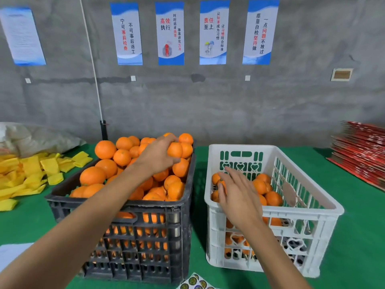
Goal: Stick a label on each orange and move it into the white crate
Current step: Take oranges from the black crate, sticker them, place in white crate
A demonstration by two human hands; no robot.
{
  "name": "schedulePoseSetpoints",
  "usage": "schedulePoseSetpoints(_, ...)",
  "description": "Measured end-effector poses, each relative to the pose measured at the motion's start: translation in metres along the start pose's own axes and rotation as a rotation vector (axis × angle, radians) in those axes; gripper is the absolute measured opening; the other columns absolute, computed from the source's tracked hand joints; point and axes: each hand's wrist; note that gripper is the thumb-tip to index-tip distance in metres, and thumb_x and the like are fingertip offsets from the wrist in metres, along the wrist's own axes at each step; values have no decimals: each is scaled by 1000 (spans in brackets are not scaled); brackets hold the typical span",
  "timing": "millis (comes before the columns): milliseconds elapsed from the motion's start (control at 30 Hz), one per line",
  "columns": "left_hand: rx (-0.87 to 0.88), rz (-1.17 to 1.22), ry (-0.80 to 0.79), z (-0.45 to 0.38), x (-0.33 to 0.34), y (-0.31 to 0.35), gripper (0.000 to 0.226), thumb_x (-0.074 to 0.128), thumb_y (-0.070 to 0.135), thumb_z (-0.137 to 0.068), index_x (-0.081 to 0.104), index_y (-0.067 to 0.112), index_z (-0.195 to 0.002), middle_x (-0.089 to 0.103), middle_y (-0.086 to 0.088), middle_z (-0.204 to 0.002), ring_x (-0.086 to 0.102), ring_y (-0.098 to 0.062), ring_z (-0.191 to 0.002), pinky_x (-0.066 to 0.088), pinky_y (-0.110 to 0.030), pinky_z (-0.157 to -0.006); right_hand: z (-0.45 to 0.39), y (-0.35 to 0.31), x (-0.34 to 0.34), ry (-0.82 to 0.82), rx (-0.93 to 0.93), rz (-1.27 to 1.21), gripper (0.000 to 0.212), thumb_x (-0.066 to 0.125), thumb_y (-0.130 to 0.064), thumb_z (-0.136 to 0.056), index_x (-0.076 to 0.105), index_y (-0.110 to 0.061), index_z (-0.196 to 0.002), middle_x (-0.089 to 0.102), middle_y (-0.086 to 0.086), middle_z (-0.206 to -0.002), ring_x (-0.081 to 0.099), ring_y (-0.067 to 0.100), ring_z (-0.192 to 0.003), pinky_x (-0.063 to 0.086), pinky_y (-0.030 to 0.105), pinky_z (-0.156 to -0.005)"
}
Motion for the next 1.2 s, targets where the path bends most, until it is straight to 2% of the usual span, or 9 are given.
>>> schedulePoseSetpoints(167, 114, 378, 203, 93, -13, 54, 56, 87, 49, -77, 61, 45, -126, 68, 8, -73, 66, -12, -62, 55, -32, -61, 21, -34, -8, 125, -238, -392, 73, 65, -47, -98, 32, -21, -158, 41, -4, -160, 39, 12, -144, 31, 29, -119)
schedulePoseSetpoints(300, 150, 570, 200, 163, 7, 79, 58, 79, 53, -81, 60, 38, -134, 71, 13, -92, 71, -12, -71, 60, -24, -65, 63, -49, -7, 432, -253, -649, 57, 72, -38, -96, 53, -10, -143, 58, 1, -138, 59, 16, -123, 54, 36, -97)
schedulePoseSetpoints(400, 155, 620, 136, 203, 38, 76, 66, 78, 52, -85, 53, 37, -144, 66, 8, -123, 74, -14, -97, 62, -25, -79, 99, -40, 2, 451, -289, -624, 53, 68, -43, -98, 59, -8, -136, 62, 8, -127, 64, 21, -109, 58, 38, -82)
schedulePoseSetpoints(500, 4, 919, -105, 237, 78, 71, 69, 87, 41, -84, 52, 37, -144, 65, 11, -126, 75, -19, -105, 64, -30, -80, 136, -27, 18, 301, -285, -530, 51, 58, -46, -101, 60, -8, -135, 62, 11, -123, 66, 22, -102, 59, 40, -76)
schedulePoseSetpoints(600, -246, 1037, -220, 264, 122, 59, 65, 90, 35, -82, 57, 33, -138, 72, -2, -119, 78, -25, -94, 65, -37, -78, 172, -9, 40, -3, -266, -481, 54, 72, -35, -93, 61, -8, -138, 63, 8, -128, 66, 22, -106, 59, 43, -81)
schedulePoseSetpoints(700, -365, 1061, -222, 286, 156, 48, 61, 88, 34, -82, 58, 30, -135, 77, -9, -103, 78, -30, -78, 65, -43, -78, 199, 7, 56, -139, -229, -517, 50, 72, -29, -95, 62, -7, -138, 67, 6, -125, 67, 20, -106, 57, 42, -88)
schedulePoseSetpoints(833, -416, 1052, -163, 303, 176, 39, 59, 87, 51, -79, 60, 39, -129, 78, -6, -91, 76, -28, -67, 61, -31, -71, 208, 19, 69, -266, -115, -602, 32, 75, -31, -93, 75, -12, -118, 70, -3, -114, 65, 14, -102, 55, 41, -86)
schedulePoseSetpoints(967, -430, 1040, -165, 304, 186, 35, 58, 82, 57, -81, 59, 35, -130, 78, -4, -86, 76, -24, -69, 62, -30, -72, 211, 29, 76, -518, -168, -567, 55, 77, -60, -81, 74, -27, -125, 61, -19, -127, 52, 5, -115, 44, 30, -103)
schedulePoseSetpoints(1200, -461, 1091, -176, 303, 186, 33, 59, 79, 56, -86, 57, 29, -133, 77, -8, -82, 76, -25, -72, 62, -29, -73, 211, 27, 74, -499, -268, -501, 54, 69, -62, -84, 75, -26, -124, 63, -16, -131, 49, 4, -106, 46, 31, -97)
Point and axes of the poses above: each hand's wrist, its own z-axis away from the middle knuckle, its own x-axis out of the palm, y = z × x
